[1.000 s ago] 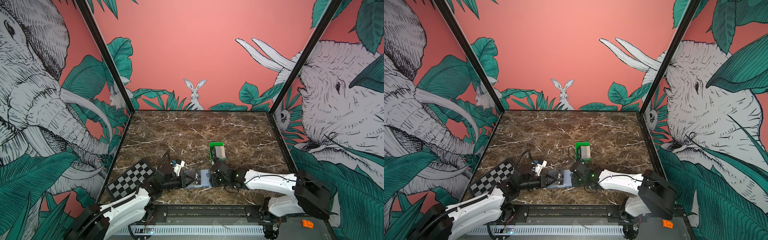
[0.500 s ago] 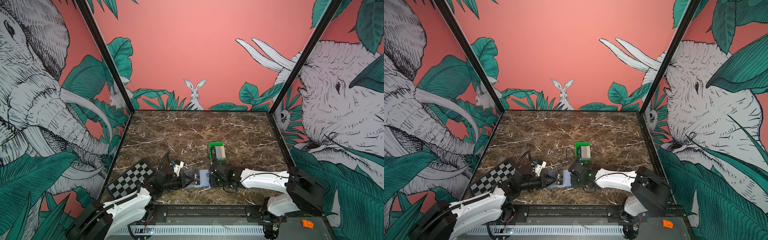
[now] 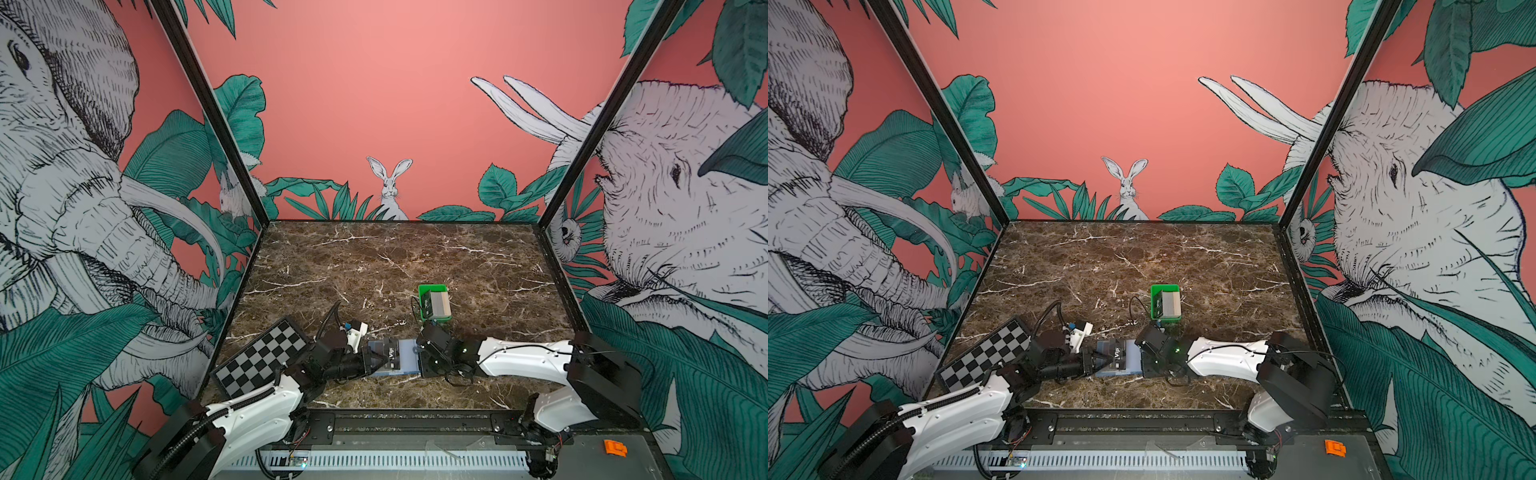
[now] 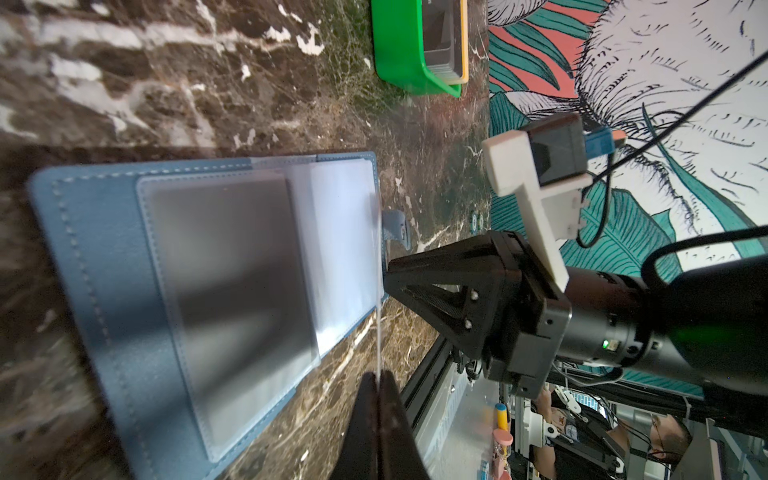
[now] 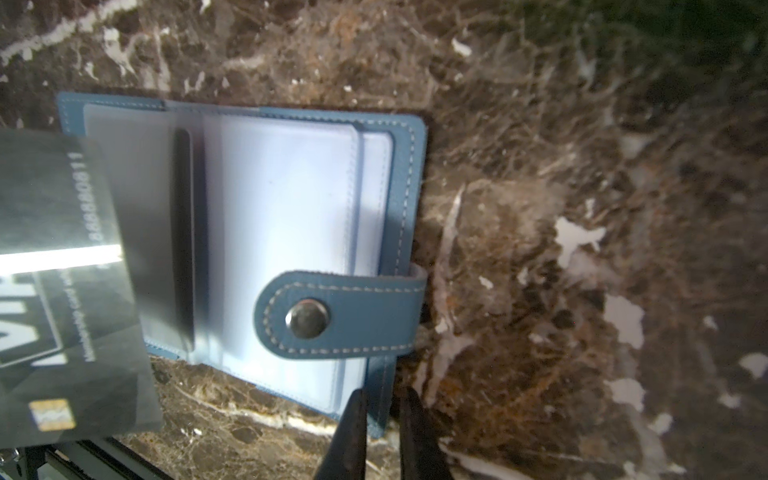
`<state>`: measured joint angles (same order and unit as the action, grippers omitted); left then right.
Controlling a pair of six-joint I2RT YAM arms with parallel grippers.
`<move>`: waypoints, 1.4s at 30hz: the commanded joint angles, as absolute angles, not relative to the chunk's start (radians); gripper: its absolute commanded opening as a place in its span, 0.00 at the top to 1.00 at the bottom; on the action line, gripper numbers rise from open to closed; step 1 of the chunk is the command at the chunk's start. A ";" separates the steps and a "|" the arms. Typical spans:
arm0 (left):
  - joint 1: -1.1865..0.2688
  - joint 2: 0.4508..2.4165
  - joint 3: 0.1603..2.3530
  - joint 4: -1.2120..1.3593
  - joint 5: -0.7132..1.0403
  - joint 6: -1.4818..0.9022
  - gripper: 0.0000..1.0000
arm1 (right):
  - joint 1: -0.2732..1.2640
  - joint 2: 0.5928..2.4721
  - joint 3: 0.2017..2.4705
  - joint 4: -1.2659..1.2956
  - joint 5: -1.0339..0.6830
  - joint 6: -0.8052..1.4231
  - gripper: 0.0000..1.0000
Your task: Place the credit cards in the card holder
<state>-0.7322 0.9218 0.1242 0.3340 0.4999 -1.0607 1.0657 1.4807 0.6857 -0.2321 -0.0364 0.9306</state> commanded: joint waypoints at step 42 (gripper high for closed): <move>-0.729 0.983 0.086 0.380 0.442 -1.114 0.98 | 1.089 1.493 0.689 -0.249 0.007 0.931 0.86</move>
